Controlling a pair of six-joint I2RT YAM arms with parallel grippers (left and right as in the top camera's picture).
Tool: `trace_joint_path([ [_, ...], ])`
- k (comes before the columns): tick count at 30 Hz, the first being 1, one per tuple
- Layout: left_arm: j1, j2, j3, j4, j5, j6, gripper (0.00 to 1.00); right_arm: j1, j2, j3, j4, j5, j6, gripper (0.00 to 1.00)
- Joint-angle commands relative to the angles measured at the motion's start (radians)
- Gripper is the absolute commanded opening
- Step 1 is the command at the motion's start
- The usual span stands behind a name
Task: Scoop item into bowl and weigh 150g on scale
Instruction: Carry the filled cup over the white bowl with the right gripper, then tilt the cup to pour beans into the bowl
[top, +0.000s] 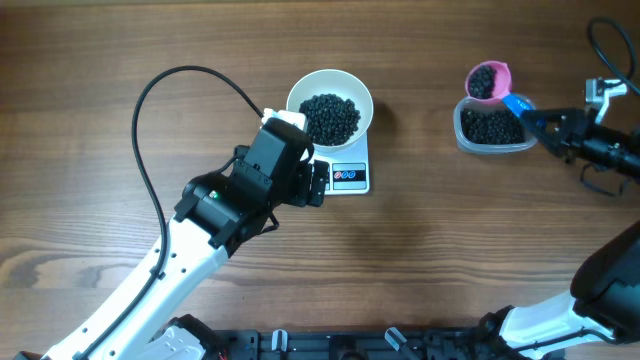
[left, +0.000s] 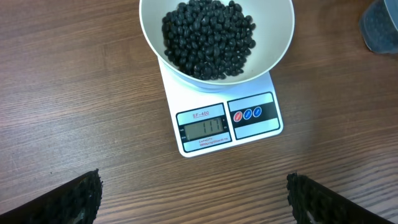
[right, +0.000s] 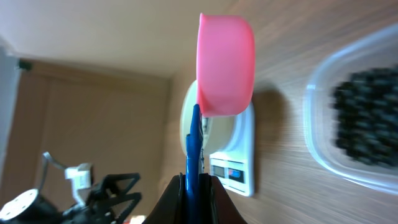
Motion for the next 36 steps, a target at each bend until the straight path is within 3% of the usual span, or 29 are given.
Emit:
trace_joint_path([
  [1,-0.003,0.002,0.015,0.003,0.008,0.013,1.0,0.096,0.018,0.001,0.027,-0.119,0.07,0.04],
  [8,-0.003,0.002,0.015,0.003,0.008,0.013,1.0,0.415,0.018,0.001,0.352,-0.112,0.385,0.04],
  [10,-0.003,0.002,0.015,0.003,0.008,0.013,1.0,0.492,0.018,0.001,0.431,-0.032,0.427,0.05],
  [18,-0.003,0.002,0.015,0.003,0.008,0.013,1.0,0.684,0.018,0.001,0.475,0.351,0.301,0.04],
  [26,-0.003,0.002,0.015,0.003,0.008,0.013,1.0,0.71,0.018,0.003,0.693,0.417,0.299,0.05],
  [32,-0.003,0.002,0.015,0.003,0.008,0.013,1.0,0.732,0.018,0.003,0.653,0.517,0.171,0.04],
  [36,-0.003,0.002,0.015,0.003,0.008,0.013,1.0,0.774,0.018,0.004,0.645,0.608,0.168,0.04],
])
